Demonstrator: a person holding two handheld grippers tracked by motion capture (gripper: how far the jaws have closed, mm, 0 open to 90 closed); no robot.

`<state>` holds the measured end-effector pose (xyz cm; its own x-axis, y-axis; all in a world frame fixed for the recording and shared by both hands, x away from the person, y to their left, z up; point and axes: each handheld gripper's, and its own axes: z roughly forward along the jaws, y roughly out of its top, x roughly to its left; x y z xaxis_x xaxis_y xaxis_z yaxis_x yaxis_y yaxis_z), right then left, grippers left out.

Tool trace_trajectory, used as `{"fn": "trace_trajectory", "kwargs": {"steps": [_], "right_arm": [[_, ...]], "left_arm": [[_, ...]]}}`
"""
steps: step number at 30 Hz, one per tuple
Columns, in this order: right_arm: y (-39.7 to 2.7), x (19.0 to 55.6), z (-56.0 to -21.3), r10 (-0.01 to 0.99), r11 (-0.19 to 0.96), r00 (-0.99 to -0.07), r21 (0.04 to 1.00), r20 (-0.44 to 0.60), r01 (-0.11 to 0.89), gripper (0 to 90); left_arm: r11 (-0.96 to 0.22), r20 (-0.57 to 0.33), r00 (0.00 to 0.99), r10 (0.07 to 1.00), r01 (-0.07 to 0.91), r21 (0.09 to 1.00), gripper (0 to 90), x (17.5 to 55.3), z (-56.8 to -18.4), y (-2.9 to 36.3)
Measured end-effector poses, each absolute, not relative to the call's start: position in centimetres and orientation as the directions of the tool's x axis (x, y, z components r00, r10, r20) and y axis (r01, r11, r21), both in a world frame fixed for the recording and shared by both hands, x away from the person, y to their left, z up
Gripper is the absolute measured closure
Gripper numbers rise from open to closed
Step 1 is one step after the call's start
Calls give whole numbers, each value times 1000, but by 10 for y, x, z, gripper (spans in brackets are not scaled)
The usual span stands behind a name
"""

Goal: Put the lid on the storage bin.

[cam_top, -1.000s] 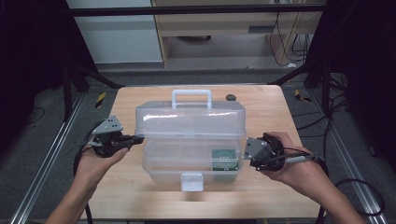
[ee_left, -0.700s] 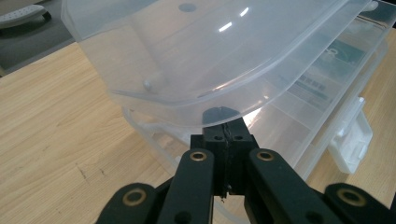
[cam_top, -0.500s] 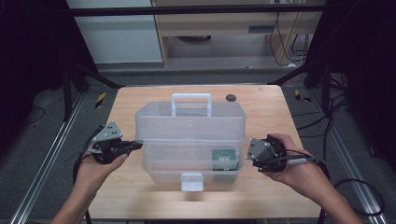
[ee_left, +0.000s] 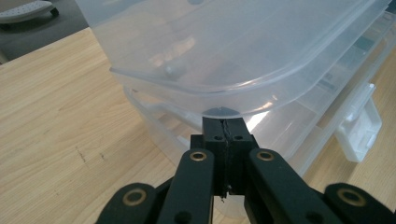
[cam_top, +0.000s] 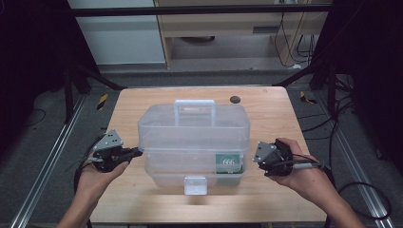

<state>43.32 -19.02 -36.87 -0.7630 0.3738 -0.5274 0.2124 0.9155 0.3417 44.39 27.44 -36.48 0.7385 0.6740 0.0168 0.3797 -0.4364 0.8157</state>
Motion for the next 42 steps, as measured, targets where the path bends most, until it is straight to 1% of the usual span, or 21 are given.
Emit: {"fn": "trace_trajectory", "kwargs": {"steps": [8,16,18,19,22,33,37,40,41,42], "right_arm": [[-200,441,-386,441,888,-737,368,-512,276,299],[-212,449,-393,504,855,-692,410,-516,318,262],[-213,449,-393,512,850,-686,417,-517,321,260],[-216,452,-394,540,832,-668,444,-512,333,257],[-219,454,-396,566,814,-654,464,-502,349,252],[-221,456,-404,585,801,-643,475,-494,364,247],[-223,457,-406,603,788,-630,490,-490,373,246],[-228,462,-408,659,742,-586,534,-471,405,245],[-228,462,-408,659,742,-586,534,-471,405,245],[-232,467,-411,701,702,-552,569,-452,427,240]], "left_arm": [[-436,10,737,676,390,811,900,443,-371,276],[-441,11,737,676,392,807,900,442,-376,276],[-442,11,737,676,392,807,900,442,-377,277],[-440,7,737,676,397,805,900,441,-379,277],[-442,5,737,676,400,803,900,441,-382,277],[-444,0,736,677,408,798,900,438,-389,277],[-463,33,723,690,406,788,900,439,-389,283],[-451,66,669,741,422,786,898,449,-390,301],[-451,66,669,741,422,786,898,449,-390,301],[-426,62,637,768,437,792,898,459,-391,311]]}}
